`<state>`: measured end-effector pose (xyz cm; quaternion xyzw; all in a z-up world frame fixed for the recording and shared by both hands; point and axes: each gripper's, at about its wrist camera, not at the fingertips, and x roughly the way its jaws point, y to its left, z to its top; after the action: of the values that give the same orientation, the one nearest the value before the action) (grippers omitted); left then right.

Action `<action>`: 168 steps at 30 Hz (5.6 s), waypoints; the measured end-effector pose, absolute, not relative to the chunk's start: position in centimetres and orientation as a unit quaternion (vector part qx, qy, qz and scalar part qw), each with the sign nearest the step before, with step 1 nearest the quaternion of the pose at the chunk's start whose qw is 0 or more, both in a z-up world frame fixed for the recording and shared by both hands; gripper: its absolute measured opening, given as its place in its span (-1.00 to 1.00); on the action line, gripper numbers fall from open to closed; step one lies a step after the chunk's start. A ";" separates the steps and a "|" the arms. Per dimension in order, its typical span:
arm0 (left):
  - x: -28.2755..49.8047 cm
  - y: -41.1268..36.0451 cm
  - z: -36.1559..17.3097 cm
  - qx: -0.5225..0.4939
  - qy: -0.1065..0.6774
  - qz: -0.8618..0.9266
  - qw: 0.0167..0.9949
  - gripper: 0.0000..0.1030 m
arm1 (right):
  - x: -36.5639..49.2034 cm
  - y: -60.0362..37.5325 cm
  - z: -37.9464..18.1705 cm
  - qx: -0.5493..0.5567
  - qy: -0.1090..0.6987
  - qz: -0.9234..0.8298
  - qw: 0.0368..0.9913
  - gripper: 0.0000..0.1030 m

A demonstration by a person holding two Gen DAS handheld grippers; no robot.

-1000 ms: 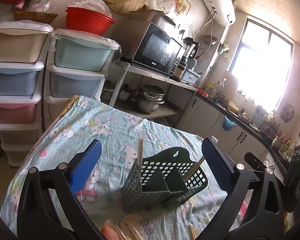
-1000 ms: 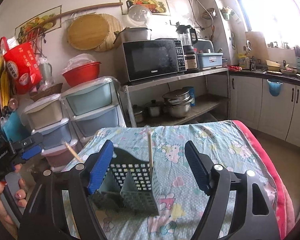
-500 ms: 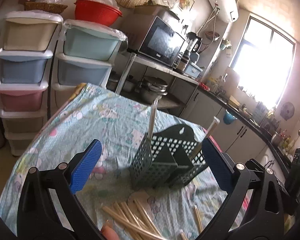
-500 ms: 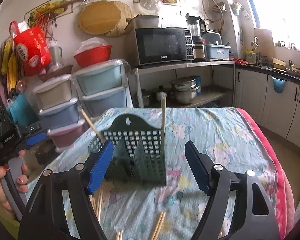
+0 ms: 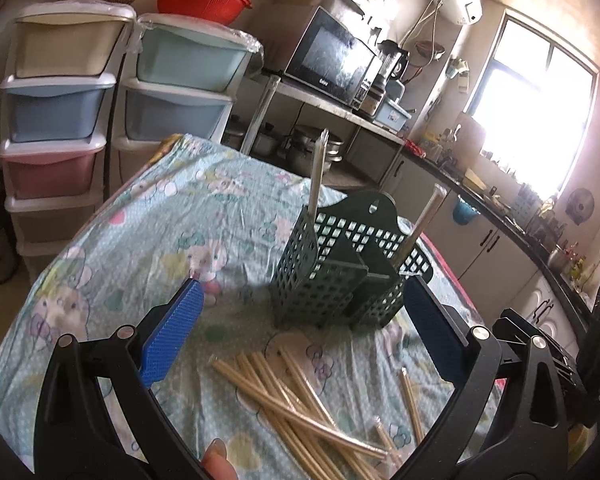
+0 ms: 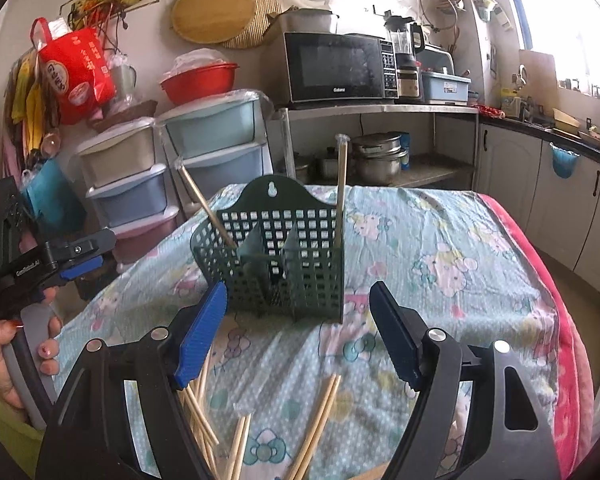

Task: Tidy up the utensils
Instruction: 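Withdraw both grippers from the caddy back toward the chopstick pile, then close the left gripper on a chopstick while the right gripper grasps another chopstick, then lift the left gripper's chopstick over the caddy while the right gripper carries its own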

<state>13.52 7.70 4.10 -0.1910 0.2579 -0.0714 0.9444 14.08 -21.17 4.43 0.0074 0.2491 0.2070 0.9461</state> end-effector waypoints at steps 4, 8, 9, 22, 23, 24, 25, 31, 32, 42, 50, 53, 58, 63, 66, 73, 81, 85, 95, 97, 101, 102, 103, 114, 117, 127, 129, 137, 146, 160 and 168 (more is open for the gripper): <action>13.4 7.4 2.9 -0.191 0.277 -0.074 0.939 0.79 | 13.8 -21.0 3.5 0.006 0.263 0.212 0.941 0.38; 13.4 7.5 1.9 -0.195 0.290 -0.075 0.934 0.79 | 13.5 -20.7 2.7 0.002 0.274 0.217 0.937 0.38; 13.4 7.5 1.7 -0.195 0.293 -0.075 0.933 0.79 | 13.4 -20.7 2.5 0.001 0.279 0.219 0.935 0.38; 13.3 8.0 -1.5 -0.195 0.340 -0.065 0.918 0.79 | 12.6 -19.0 -0.3 -0.018 0.321 0.247 0.914 0.12; 13.3 8.0 -1.8 -0.195 0.343 -0.065 0.916 0.79 | 12.5 -18.9 -0.5 -0.019 0.324 0.248 0.913 0.11; 13.3 8.1 -2.2 -0.196 0.350 -0.066 0.914 0.79 | 12.5 -18.8 -0.8 -0.020 0.328 0.252 0.910 0.05; 13.4 8.1 -2.4 -0.196 0.354 -0.065 0.912 0.79 | 12.5 -18.6 -1.0 -0.020 0.333 0.255 0.907 0.00; 13.6 8.3 -3.8 -0.209 0.383 -0.076 0.896 0.55 | 13.0 -18.5 -2.7 -0.009 0.367 0.262 0.893 -0.23; 13.7 8.3 -4.1 -0.215 0.388 -0.078 0.893 0.38 | 13.1 -18.5 -2.9 -0.005 0.374 0.261 0.890 -0.24; 15.5 9.1 -6.4 -0.282 0.431 -0.096 0.852 0.01 | 13.9 -18.0 -5.0 0.007 0.420 0.270 0.866 -0.35; 17.0 10.3 -7.3 -0.319 0.441 -0.088 0.834 0.00 | 14.7 -16.7 -6.5 -0.001 0.452 0.277 0.848 -0.35; 17.4 10.8 -7.5 -0.328 0.441 -0.085 0.831 0.00 | 14.8 -16.2 -7.0 -0.007 0.457 0.278 0.845 -0.35; 18.1 11.1 -7.7 -0.333 0.439 -0.076 0.831 -0.16 | 15.0 -16.0 -7.2 -0.011 0.459 0.273 0.846 -0.59; 18.9 11.7 -8.1 -0.329 0.441 -0.059 0.833 -0.58 | 15.5 -16.7 -7.3 0.006 0.459 0.270 0.847 -0.77; 19.2 12.2 -8.5 -0.327 0.443 -0.047 0.833 -0.80 | 15.3 -16.9 -7.1 0.011 0.454 0.268 0.850 -0.80; 18.3 12.1 -7.2 -0.319 0.422 -0.053 0.847 -0.88 | 14.9 -18.2 -5.5 0.028 0.429 0.268 0.862 -0.82; 15.0 10.2 -0.5 -0.273 0.340 -0.086 0.896 -0.92 | 14.0 -19.8 -2.6 0.043 0.382 0.260 0.886 -0.83; 14.1 8.4 2.2 -0.246 0.310 -0.106 0.912 -0.92 | 13.3 -20.3 -0.6 0.048 0.349 0.256 0.900 -0.84; 13.9 5.1 6.9 -0.215 0.264 -0.155 0.927 -0.94 | 12.3 -22.5 4.5 0.058 0.267 0.242 0.931 -0.85; 14.0 4.4 7.8 -0.209 0.256 -0.164 0.929 -0.94 | 12.1 -22.9 5.5 0.060 0.250 0.240 0.936 -0.86; 14.0 3.3 8.8 -0.200 0.246 -0.180 0.931 -0.94 | 12.0 -23.4 7.0 0.063 0.224 0.237 0.943 -0.86; 14.0 3.2 9.0 -0.198 0.245 -0.182 0.932 -0.94 | 12.0 -23.5 7.3 0.064 0.217 0.236 0.945 -0.86; 14.0 3.0 9.3 -0.198 0.243 -0.186 0.931 -0.94 | 12.0 -23.6 7.6 0.066 0.212 0.234 0.947 -0.86; 14.8 1.4 12.3 -0.167 0.208 -0.198 0.943 -0.94 | 12.8 -24.5 10.0 0.075 0.171 0.222 0.957 -0.87; 15.1 1.0 13.4 -0.153 0.193 -0.194 0.950 -0.94 | 13.0 -24.4 10.6 0.076 0.163 0.222 0.958 -0.87; 16.2 0.5 16.8 -0.126 0.157 -0.183 0.962 -0.94 | 14.1 -24.1 12.7 0.070 0.139 0.222 0.963 -0.87; 16.7 0.3 17.6 -0.120 0.150 -0.180 0.965 -0.94 | 14.5 -23.9 13.1 0.067 0.136 0.221 0.963 -0.87; 18.5 0.1 19.7 -0.109 0.134 -0.167 0.971 -0.94 | 16.0 -23.6 14.9 0.062 0.119 0.218 0.967 -0.87; 20.3 0.6 20.8 -0.102 0.120 -0.139 0.978 -0.94 | 17.7 -22.9 17.9 0.054 0.092 0.217 0.970 -0.87; 22.7 2.0 20.2 -0.116 0.122 -0.113 0.979 -0.94 | 19.6 -21.1 21.5 0.044 0.033 0.235 0.970 -0.87; 23.8 1.9 19.0 -0.118 0.130 -0.104 0.979 -0.94 | 21.6 -19.8 20.7 0.039 0.042 0.226 0.973 -0.87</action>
<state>23.80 1.89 18.96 -0.1183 0.1301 -0.1038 0.9789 21.56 -19.76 20.74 0.0388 0.0419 0.2258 0.9725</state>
